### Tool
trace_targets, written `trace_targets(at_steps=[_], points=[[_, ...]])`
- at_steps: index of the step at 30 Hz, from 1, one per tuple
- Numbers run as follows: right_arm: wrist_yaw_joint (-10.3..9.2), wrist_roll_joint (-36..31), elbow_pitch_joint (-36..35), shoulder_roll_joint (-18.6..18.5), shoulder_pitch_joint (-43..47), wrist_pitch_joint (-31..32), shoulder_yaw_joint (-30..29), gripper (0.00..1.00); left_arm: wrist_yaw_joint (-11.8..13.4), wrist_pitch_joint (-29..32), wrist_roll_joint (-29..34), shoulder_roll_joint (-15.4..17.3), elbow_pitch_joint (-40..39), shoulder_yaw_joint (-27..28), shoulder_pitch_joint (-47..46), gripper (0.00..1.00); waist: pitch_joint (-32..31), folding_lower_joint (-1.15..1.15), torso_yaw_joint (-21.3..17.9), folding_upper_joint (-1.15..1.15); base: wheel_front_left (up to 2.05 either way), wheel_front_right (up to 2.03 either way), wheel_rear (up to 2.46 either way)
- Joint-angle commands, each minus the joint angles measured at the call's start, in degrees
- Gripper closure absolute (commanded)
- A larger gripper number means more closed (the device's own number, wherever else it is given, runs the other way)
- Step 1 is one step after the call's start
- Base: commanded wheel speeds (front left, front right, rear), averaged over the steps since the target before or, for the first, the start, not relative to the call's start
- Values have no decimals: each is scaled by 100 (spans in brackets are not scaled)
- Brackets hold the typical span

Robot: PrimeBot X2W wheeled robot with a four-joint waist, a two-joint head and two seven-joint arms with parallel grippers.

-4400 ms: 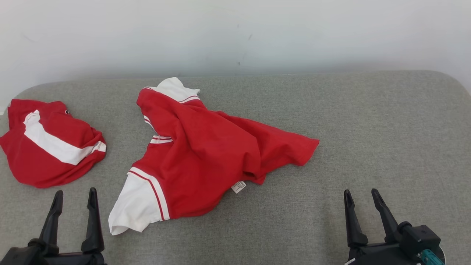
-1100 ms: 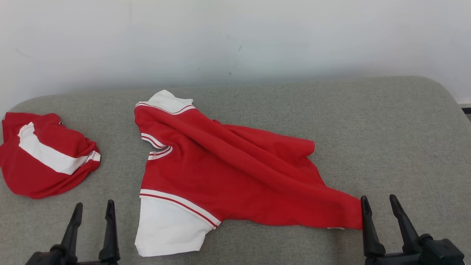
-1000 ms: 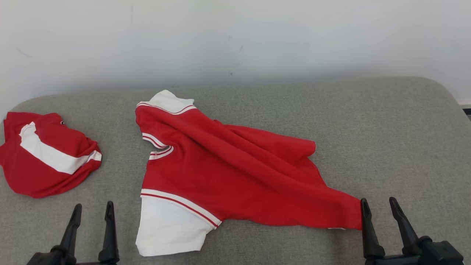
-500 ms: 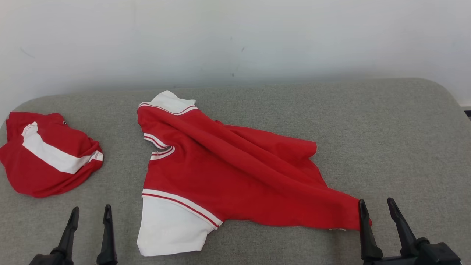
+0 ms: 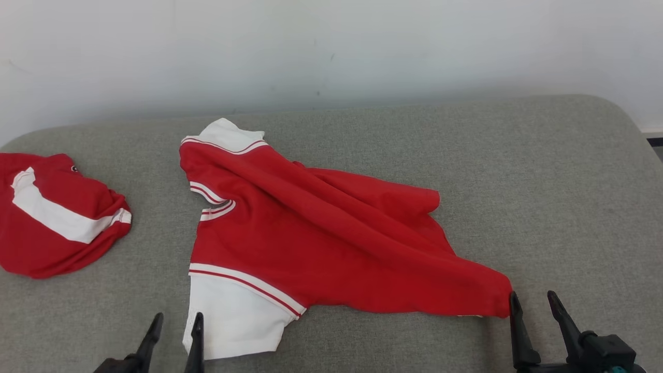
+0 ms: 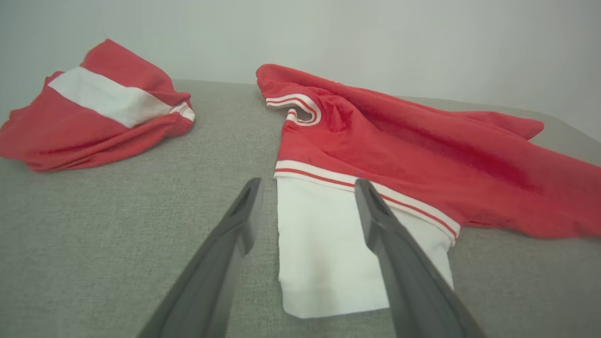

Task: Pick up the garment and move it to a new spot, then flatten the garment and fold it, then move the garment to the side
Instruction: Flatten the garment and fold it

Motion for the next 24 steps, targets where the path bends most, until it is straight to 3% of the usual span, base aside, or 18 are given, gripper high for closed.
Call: trace_targets(at_steps=[1,19,21,22,23,24], points=[[-13,47,177,-47,-110,-24,8,0,8,-4,-57,31,171,-72,-85,0,86,0,-38,0,0,0,0],[-13,957,1591,113,-976,-26,514,0,8,-3,-471,48,1727,-200,-792,0,539,0,-142,0,0,0,0],[-13,1125,1788,128,-1004,-22,652,65,7,13,-579,30,1948,-339,-874,0,544,0,-128,0,0,0,0],[-13,1209,1860,129,-1042,-20,713,82,7,18,-658,16,2056,-412,-908,20,541,0,-125,0,0,0,0],[-13,1313,1916,130,-1076,-20,776,100,6,25,-731,0,2162,-493,-931,61,534,0,-124,0,0,0,0],[-13,1445,1997,139,-1087,-19,848,100,-2,32,-803,-4,2237,-560,-951,76,527,0,-126,0,0,0,0]])
